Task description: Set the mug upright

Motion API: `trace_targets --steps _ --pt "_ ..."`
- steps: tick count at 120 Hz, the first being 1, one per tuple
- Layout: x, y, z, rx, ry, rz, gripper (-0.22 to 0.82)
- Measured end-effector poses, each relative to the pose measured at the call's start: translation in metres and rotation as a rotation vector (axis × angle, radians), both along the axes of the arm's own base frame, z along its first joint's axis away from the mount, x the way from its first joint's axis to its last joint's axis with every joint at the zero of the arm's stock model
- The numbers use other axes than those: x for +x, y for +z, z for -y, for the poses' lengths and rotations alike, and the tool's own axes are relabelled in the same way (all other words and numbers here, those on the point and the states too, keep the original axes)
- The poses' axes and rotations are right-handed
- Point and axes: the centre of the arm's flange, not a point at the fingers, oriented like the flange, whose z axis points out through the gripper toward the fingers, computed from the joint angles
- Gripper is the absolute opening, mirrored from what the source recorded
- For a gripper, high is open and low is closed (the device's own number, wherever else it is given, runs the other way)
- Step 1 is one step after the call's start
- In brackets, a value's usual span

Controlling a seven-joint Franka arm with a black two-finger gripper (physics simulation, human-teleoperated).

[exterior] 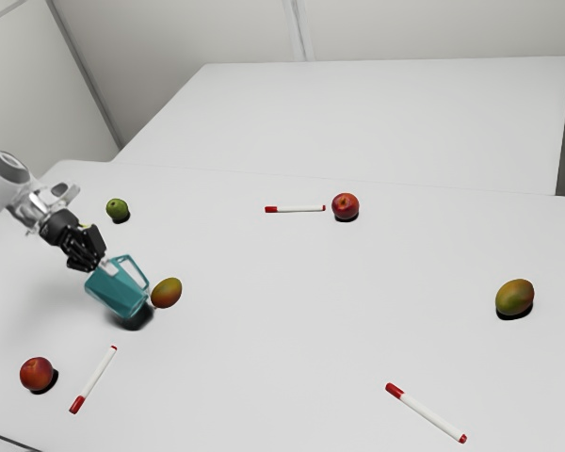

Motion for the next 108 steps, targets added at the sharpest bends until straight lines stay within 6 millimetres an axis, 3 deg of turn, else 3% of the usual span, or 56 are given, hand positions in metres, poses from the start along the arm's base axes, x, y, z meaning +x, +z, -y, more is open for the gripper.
trace_targets --steps 16,33,49,84,97,108 --pt "0.01 0.041 0.022 0.063 -0.059 0.057 -0.16" --pt "0.032 0.088 0.078 0.214 -0.205 0.133 -0.16" --pt "0.035 0.111 0.12 0.367 -0.317 0.204 -0.16" --pt "0.059 0.117 0.19 0.628 -0.52 0.314 -0.16" --pt "0.066 0.108 0.216 0.671 -0.569 0.336 -0.16" --pt "0.067 0.103 0.228 0.693 -0.58 0.348 -0.16"
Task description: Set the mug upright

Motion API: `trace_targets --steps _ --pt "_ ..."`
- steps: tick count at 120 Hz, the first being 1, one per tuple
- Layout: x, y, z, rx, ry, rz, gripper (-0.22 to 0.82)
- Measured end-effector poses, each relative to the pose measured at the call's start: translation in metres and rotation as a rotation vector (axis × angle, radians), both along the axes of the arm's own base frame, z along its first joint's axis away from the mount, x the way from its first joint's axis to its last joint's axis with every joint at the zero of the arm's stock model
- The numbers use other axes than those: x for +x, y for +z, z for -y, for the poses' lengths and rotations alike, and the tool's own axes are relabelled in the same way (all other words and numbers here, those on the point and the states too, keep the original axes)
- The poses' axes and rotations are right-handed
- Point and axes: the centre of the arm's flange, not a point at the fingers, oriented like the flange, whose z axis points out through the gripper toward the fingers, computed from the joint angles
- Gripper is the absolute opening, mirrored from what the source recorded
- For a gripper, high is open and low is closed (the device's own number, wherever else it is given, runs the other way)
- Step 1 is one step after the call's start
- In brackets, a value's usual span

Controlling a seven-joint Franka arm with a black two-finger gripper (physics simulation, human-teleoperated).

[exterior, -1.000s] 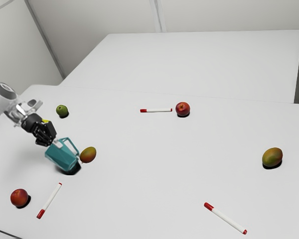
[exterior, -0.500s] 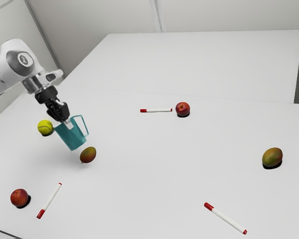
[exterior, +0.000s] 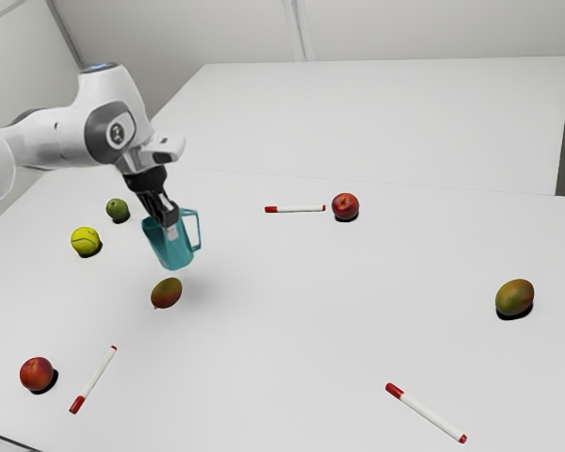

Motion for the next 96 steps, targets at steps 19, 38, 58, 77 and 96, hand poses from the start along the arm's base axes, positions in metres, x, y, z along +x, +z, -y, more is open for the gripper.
trace_targets --steps 19,38,58,77,96 --pt "0.0 -0.009 0.009 0.024 0.006 0.022 -0.16" --pt "0.003 -0.022 0.025 0.033 0.006 0.044 -0.16" --pt "0.005 -0.029 0.047 0.035 -0.004 0.065 -0.16" --pt "0.009 -0.04 0.056 0.035 0.007 0.073 -0.16" --pt "0.009 -0.053 0.059 0.035 0.027 0.067 -0.16"
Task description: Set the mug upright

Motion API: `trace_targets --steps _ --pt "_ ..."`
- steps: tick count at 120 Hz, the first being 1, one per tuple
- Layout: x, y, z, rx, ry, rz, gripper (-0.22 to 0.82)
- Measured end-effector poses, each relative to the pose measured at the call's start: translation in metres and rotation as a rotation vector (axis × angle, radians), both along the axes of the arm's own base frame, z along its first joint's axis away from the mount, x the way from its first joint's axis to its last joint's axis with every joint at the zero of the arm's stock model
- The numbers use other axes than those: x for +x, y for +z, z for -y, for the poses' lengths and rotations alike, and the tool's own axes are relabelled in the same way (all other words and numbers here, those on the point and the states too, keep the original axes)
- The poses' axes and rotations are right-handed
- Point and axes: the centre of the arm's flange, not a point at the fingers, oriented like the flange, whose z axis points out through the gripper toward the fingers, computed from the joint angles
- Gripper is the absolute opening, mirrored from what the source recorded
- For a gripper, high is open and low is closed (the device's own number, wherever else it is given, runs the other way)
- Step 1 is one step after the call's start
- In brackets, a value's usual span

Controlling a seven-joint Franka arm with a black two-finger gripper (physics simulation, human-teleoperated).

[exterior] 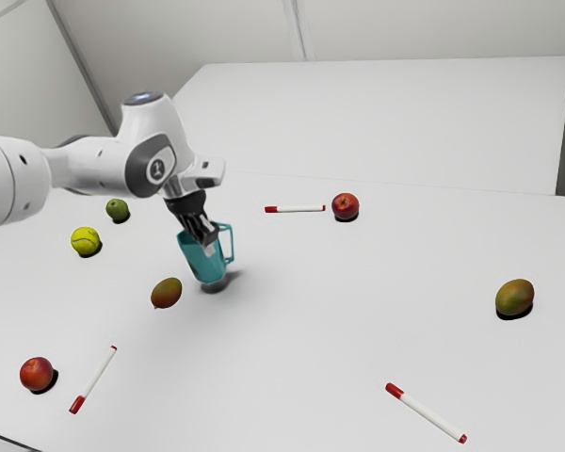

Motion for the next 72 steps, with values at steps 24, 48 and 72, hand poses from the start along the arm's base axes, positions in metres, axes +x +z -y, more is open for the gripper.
trace_targets --steps 24,48,72 --pt "-0.005 -0.009 0.0 0.001 0.025 -0.004 -0.15" --pt "-0.008 -0.018 0.0 0.001 0.043 -0.009 -0.15" --pt "-0.007 -0.025 0.0 0.001 0.056 -0.011 -0.15"
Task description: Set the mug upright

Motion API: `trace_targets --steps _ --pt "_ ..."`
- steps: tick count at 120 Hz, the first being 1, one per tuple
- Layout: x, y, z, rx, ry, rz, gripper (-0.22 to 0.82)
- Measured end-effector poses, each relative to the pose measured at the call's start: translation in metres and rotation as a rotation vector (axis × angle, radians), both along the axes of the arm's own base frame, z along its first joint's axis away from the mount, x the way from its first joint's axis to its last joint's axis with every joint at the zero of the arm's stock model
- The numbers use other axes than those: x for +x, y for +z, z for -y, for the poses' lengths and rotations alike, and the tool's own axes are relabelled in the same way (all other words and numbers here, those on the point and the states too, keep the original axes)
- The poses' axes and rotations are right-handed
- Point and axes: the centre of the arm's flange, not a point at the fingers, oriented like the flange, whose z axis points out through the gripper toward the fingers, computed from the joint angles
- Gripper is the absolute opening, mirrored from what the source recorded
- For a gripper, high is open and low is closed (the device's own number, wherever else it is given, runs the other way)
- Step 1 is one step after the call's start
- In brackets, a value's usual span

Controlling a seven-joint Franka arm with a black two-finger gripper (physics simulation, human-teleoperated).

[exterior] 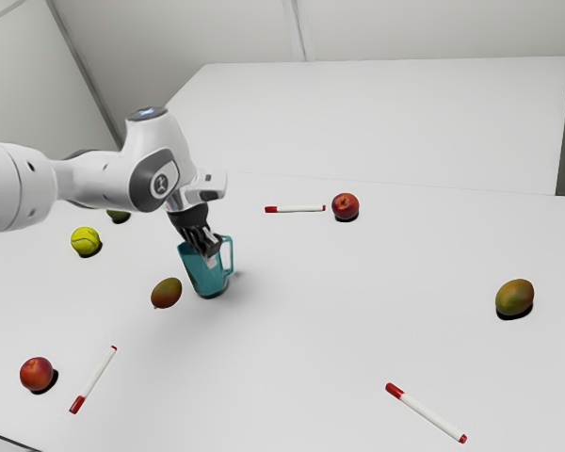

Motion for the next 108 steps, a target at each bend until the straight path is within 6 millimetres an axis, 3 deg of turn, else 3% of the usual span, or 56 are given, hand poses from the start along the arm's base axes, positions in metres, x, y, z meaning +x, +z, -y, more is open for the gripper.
trace_targets --steps 29,60,95,108 --pt "0.001 -0.002 0.0 0.001 0.011 0.002 -0.16" --pt "0.002 0.0 0.001 -0.001 0.025 0.009 0.09" --pt "0.009 0.052 0.002 -0.004 0.037 0.096 0.27" --pt "0.017 0.072 0.001 -0.005 0.041 0.12 0.39"
